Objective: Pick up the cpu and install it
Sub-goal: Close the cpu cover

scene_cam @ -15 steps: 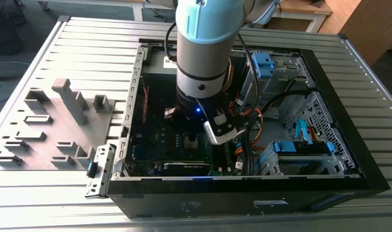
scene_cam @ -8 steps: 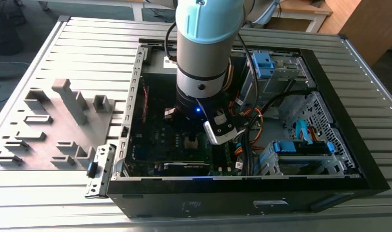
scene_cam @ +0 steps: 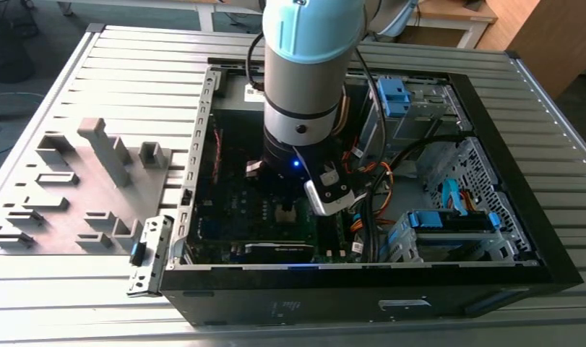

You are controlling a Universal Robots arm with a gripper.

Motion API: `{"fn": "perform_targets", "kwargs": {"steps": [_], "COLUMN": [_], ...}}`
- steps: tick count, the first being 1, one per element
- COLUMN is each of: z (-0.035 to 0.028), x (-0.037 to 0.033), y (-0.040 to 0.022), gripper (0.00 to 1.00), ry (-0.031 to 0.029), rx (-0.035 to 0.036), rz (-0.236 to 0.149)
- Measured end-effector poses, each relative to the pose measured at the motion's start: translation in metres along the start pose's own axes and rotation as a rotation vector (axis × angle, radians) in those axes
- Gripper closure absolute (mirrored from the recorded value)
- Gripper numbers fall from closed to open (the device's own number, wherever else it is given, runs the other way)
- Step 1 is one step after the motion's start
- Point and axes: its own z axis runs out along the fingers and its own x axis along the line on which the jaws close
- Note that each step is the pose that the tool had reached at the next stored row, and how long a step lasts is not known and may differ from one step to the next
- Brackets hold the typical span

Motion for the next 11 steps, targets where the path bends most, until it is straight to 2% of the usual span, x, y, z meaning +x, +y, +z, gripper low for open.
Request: {"fn": "perform_targets", "kwargs": {"steps": [5, 8, 11], "z": [-0.0093, -0.0104, -0.0106], "x": [0.0000, -0.0001, 0.0000], "y": [0.0001, 0.0001, 0.0001], "gripper": [0.88, 0.88, 0.88], "ry": [0.0001, 0.0001, -0.0008], "rx": [-0.0006, -0.0018, -0.0113], "rz": [0.000, 0.000, 0.000]}}
